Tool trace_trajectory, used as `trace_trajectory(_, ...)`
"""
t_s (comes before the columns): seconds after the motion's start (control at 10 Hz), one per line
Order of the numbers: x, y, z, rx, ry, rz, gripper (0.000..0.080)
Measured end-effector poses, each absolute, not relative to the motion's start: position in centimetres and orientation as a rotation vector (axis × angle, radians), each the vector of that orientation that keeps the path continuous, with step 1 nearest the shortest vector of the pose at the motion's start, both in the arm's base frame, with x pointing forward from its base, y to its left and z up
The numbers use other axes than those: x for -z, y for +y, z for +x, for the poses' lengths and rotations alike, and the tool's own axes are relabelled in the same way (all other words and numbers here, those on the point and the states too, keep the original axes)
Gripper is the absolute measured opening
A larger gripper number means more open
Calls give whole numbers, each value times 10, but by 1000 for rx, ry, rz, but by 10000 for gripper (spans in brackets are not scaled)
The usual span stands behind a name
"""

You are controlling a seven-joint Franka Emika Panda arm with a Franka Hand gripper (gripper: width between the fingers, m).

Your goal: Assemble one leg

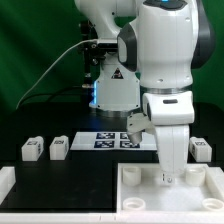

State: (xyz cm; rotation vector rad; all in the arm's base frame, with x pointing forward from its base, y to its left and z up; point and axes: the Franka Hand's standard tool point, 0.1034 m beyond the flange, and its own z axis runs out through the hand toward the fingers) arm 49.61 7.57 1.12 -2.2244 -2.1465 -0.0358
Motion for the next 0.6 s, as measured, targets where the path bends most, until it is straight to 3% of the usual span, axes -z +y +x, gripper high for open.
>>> trace_trajectory(0.3,-13,73,497,32,-2142,-2230,649)
trace_trajectory(0.6,-44,71,495,48,-2007,-2384,649)
